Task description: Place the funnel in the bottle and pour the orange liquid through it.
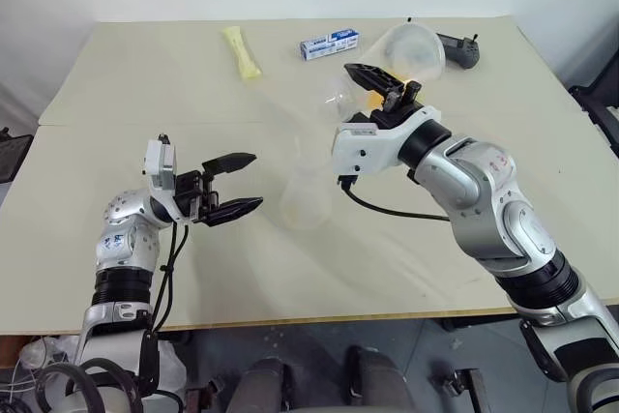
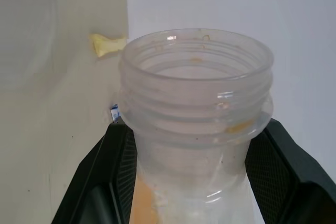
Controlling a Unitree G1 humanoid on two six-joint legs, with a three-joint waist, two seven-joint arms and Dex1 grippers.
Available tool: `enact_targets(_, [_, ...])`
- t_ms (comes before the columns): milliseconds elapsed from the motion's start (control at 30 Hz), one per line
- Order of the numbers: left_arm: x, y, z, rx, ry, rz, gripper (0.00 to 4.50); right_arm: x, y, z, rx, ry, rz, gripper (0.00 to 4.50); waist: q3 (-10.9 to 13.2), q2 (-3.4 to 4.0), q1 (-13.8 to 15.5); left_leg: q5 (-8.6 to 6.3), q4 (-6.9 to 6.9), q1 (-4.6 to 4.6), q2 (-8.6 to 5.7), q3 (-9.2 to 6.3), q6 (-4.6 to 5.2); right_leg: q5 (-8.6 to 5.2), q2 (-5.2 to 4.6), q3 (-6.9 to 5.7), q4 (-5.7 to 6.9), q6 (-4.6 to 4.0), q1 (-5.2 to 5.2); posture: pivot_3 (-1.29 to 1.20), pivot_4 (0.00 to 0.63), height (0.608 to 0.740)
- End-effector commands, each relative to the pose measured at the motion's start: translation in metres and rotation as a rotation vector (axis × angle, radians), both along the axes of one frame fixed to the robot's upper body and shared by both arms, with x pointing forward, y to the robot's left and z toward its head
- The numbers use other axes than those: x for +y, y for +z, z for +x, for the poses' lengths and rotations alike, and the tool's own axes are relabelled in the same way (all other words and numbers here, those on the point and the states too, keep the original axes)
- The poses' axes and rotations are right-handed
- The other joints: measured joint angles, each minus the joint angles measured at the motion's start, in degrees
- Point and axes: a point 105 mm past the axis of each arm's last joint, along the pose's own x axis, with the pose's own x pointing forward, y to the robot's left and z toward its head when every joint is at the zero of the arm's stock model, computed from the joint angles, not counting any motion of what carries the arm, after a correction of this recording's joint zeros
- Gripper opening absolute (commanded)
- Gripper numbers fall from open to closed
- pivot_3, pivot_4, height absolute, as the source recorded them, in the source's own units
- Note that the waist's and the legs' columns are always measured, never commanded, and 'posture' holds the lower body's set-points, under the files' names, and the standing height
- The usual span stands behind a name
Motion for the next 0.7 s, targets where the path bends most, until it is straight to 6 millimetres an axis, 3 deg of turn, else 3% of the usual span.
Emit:
enact_targets(33, [0.0007, 0.0075, -0.0028, -0.042, 0.000, -0.026, 4.50, 0.0072, 0.0142, -0.0090, -0.113, 0.028, -0.054, 2.45, 0.0, 0.00, 0.0, 0.00, 0.00, 0.00, 0.00, 0.00, 0.00, 0.00, 0.00, 0.00, 0.00, 0.00, 0.00, 0.00, 0.150, 0.740])
enact_targets(700, [-0.0013, 0.0127, -0.0016, -0.043, -0.016, -0.028, 4.50, 0.0061, 0.0119, -0.0071, -0.199, 0.018, -0.146, 2.45, 0.0, 0.00, 0.0, 0.00, 0.00, 0.00, 0.01, 0.00, 0.00, 0.00, 0.00, -0.01, -0.01, 0.00, 0.00, 0.00, 0.150, 0.740])
